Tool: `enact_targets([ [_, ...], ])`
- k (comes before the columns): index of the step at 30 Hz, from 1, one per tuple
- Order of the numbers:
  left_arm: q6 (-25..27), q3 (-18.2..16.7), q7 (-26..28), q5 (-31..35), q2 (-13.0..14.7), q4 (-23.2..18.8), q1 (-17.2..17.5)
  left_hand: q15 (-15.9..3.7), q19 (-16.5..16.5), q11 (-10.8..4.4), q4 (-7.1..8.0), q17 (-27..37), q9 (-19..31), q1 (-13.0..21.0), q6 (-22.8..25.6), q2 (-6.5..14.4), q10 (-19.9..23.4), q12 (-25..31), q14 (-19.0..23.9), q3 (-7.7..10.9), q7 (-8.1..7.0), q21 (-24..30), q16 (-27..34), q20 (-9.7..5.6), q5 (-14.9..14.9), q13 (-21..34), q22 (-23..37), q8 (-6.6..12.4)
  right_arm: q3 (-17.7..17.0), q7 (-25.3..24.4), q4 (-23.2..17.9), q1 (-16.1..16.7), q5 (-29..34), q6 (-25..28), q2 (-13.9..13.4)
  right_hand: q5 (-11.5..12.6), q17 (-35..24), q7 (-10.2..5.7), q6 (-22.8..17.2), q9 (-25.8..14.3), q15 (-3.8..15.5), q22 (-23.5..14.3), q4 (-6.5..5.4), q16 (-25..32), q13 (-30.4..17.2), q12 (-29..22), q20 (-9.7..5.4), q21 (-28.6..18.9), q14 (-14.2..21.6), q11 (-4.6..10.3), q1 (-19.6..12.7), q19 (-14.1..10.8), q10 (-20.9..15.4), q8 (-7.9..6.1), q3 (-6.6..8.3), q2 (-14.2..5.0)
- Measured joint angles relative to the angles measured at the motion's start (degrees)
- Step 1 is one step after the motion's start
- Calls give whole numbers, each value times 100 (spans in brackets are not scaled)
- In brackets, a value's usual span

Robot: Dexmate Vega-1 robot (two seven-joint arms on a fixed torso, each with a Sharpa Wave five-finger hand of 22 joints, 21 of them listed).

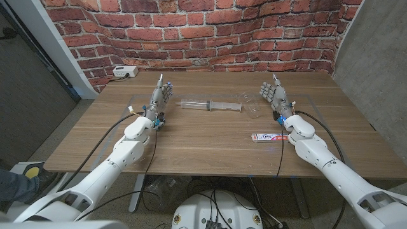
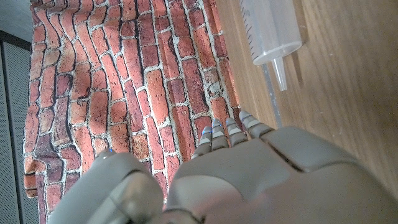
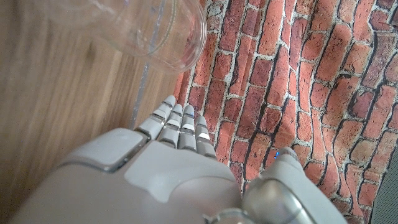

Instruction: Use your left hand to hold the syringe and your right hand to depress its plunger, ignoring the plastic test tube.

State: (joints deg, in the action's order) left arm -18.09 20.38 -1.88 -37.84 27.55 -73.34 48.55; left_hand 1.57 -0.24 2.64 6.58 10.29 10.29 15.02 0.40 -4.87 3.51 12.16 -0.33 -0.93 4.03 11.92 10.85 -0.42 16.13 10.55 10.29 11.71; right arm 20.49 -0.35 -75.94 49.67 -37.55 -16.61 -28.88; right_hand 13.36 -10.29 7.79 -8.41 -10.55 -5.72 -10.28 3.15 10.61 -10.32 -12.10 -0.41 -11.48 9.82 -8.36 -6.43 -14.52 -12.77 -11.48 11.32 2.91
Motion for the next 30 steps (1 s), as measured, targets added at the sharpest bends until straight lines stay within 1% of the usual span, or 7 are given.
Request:
enact_targets([
  [7,-116,-66,-77,-7,-41,-24,87,0,0,-18,0,0,0,16,22,16,80,0,0,0,21,0,0,0,0,0,0,0,-29,-204,-178,160,38,0,-2,0,0,-20,-20,0,6,0,24,0,0,0,0,0,6,-30,-23,0,-30,0,24,-23],
  [11,-185,-112,-95,14,-20,-149,173,0,0,-18,0,0,-1,30,31,30,79,0,0,0,30,0,0,0,0,0,0,0,-30,-346,-300,248,146,-12,-30,-1,1,-20,-20,0,6,0,24,0,0,0,0,0,7,-2,-53,0,-61,0,24,-53],
  [19,-258,-185,-97,126,140,-446,319,6,1,-39,-1,0,-1,76,84,76,123,5,54,0,39,0,0,1,0,-1,-1,0,-38,-521,-459,410,353,-269,-53,-1,1,-22,-83,1,29,1,48,0,0,-22,19,0,29,-2,-76,-60,-61,0,48,-30],
  [22,-327,-200,-4,311,201,-559,364,-7,23,-50,-21,-1,-1,199,193,111,262,44,195,20,24,26,44,-18,0,-1,-1,32,-49,-538,-488,442,390,-347,-53,-1,1,-31,-91,1,29,1,48,0,0,-22,20,0,29,30,-98,-60,-93,0,48,-53],
  [24,-373,-202,48,389,218,-581,373,-29,272,-72,-68,-1,-1,328,398,157,484,111,427,63,16,112,90,-42,0,-1,-1,90,-57,-556,-534,480,434,-415,-63,-1,1,-31,-91,1,29,1,48,0,1,-22,20,0,29,30,-98,-60,-93,0,48,-53],
  [26,-466,-202,101,468,206,-568,369,-51,529,-79,-123,-1,-1,394,625,199,719,159,681,38,16,182,128,-33,0,-1,-5,135,-68,-584,-587,516,475,-458,-84,-1,1,-31,-91,1,29,1,48,0,1,-22,20,0,29,30,-98,-60,-93,0,47,-53],
  [30,-854,-179,123,647,71,-325,263,-81,837,-93,-137,-1,-1,498,898,212,1012,165,993,23,27,230,168,14,0,-1,-17,147,-97,-674,-759,614,579,-511,-153,-2,1,0,-123,1,59,1,48,0,1,-22,-11,0,59,30,-98,-91,-92,0,47,-53],
])
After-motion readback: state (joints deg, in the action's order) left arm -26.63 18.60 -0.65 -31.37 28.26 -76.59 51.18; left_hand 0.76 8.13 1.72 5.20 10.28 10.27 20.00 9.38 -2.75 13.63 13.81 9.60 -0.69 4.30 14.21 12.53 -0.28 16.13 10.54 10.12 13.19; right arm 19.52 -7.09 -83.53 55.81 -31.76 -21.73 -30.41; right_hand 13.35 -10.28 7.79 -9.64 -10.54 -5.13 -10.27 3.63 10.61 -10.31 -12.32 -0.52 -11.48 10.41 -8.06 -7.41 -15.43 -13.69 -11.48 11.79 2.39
